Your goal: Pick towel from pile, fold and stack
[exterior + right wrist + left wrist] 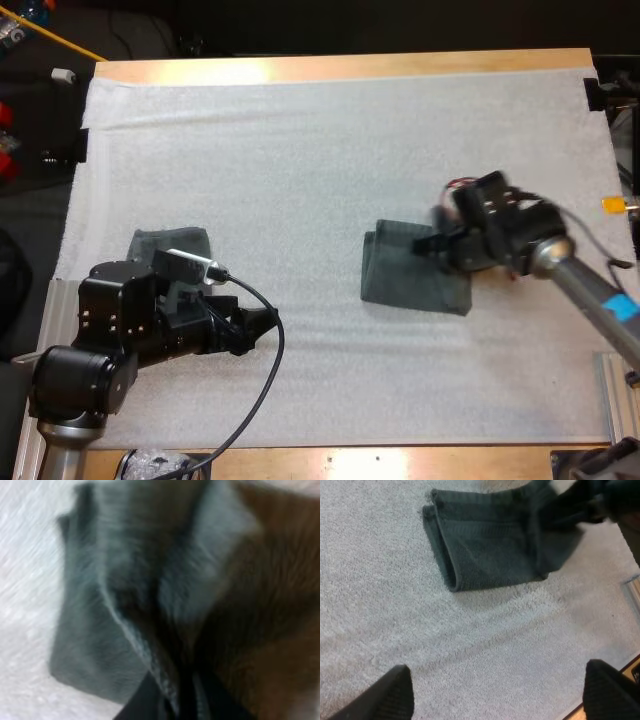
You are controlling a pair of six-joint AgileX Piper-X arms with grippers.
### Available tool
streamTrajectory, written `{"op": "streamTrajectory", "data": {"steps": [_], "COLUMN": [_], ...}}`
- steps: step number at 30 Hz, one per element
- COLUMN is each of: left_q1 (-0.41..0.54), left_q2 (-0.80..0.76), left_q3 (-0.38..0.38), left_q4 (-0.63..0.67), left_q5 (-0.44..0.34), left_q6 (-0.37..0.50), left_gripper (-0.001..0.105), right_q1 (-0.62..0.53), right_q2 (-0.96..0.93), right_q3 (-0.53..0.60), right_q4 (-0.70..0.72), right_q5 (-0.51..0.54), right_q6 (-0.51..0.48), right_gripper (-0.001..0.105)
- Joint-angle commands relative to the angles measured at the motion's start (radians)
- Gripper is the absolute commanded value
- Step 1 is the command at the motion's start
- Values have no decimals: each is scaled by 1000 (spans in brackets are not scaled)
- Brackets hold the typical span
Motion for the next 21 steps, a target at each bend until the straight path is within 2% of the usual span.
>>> {"op": "streamTrajectory", "data": {"steps": [1, 11, 17, 18, 21], "left_q1": [-5, -5, -5, -5, -5], "left_q2": [-5, -5, -5, -5, -5], "left_q3": [-7, -7, -7, -7, -7], "left_q4": [5, 16, 30, 30, 29], "left_q5": [10, 14, 14, 14, 14], "left_q6": [3, 3, 3, 3, 3], "left_gripper": [68, 68, 68, 68, 68], "right_q1": [16, 44, 44, 44, 44], "right_q2": [21, 142, 191, 194, 197], "right_q3": [-7, -7, -7, -7, -7], "right_q4": [-41, -208, -242, -242, -242], "right_q5": [-28, -95, -142, -142, -147], "right_q6": [48, 219, 250, 252, 252], "right_gripper": [0, 0, 0, 2, 21]}}
